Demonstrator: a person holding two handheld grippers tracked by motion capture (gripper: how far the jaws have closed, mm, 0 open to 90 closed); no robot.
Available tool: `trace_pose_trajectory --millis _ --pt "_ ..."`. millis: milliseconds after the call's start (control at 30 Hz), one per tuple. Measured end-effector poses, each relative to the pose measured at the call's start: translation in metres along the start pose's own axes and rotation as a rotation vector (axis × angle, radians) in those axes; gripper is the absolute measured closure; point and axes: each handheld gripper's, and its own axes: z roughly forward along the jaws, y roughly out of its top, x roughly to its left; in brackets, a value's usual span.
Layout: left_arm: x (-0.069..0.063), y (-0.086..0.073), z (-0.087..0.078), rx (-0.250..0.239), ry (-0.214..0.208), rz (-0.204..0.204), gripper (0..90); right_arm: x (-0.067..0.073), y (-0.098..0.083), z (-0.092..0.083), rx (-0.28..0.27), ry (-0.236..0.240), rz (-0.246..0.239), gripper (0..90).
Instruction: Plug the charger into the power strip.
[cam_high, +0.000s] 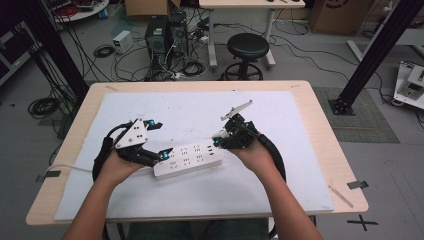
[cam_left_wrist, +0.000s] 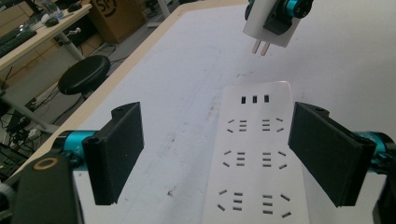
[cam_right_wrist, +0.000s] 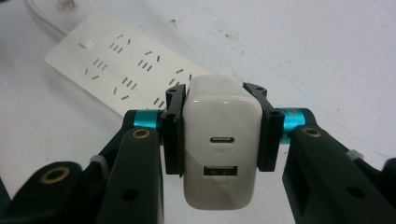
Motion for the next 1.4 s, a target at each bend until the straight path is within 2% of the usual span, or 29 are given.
trace_pose_trajectory --millis 67,133,167,233,333,367,400,567,633,800,833,867,1000,1033,1133,1233,1333,1367,1400 --pt "0.0 0.0 0.0 0.001 -0.001 0.004 18.2 0.0 0.003 0.001 0.015 -0.002 -0.014 63.6" --pt "0.0 0.0 -0.002 0.003 0.002 0.001 18.2 0.0 0.011 0.004 0.071 0.002 -0.055 63.6" --pt "0.001 -0.001 -0.003 0.007 0.001 0.009 18.3 0.0 0.013 0.004 0.091 0.009 -0.06 63.6" --pt "0.001 -0.001 -0.004 0.003 0.003 0.001 18.2 0.0 0.018 0.006 0.127 0.017 -0.083 63.6" --pt "0.001 -0.002 -0.005 0.005 0.005 0.002 18.2 -0.003 0.026 0.008 0.17 0.047 -0.125 63.6" --pt "0.001 -0.002 -0.005 0.005 0.005 0.002 18.2 -0.003 0.026 0.008 0.17 0.047 -0.125 63.6" --pt "0.001 -0.002 -0.006 0.008 0.003 0.001 18.3 -0.004 0.032 0.01 0.207 0.074 -0.155 63.6" --pt "0.002 -0.003 -0.007 0.012 0.004 0.003 18.2 -0.005 0.038 0.012 0.226 0.093 -0.183 63.6" --pt "0.001 -0.003 -0.007 0.01 0.006 -0.004 18.2 -0.007 0.047 0.014 0.245 0.12 -0.226 63.5" --pt "0.002 -0.005 -0.008 0.02 0.007 -0.005 18.2 -0.01 0.055 0.017 0.263 0.146 -0.271 63.6" --pt "0.002 -0.006 -0.008 0.023 0.008 -0.006 18.2 -0.011 0.058 0.021 0.273 0.173 -0.307 63.5" --pt "0.002 -0.006 -0.009 0.023 0.009 -0.007 18.2 -0.01 0.06 0.023 0.279 0.177 -0.317 63.5" --pt "0.003 -0.009 -0.01 0.029 0.013 -0.011 18.3 -0.01 0.061 0.024 0.285 0.181 -0.335 63.5" --pt "0.003 -0.009 -0.011 0.029 0.015 -0.013 18.2 -0.008 0.067 0.032 0.299 0.209 -0.383 63.5" --pt "0.003 -0.011 -0.012 0.031 0.02 -0.014 18.3 -0.006 0.07 0.036 0.311 0.218 -0.403 63.5" --pt "0.004 -0.014 -0.016 0.038 0.029 -0.019 18.3 -0.002 0.076 0.048 0.341 0.223 -0.47 63.5" --pt "0.005 -0.015 -0.017 0.042 0.031 -0.019 18.2 -0.001 0.078 0.05 0.354 0.227 -0.478 63.5" --pt "0.005 -0.016 -0.02 0.047 0.039 -0.022 18.2 0.0 0.081 0.053 0.359 0.224 -0.511 63.5" --pt "0.006 -0.017 -0.021 0.05 0.042 -0.023 18.3 0.003 0.084 0.056 0.358 0.241 -0.544 63.5"
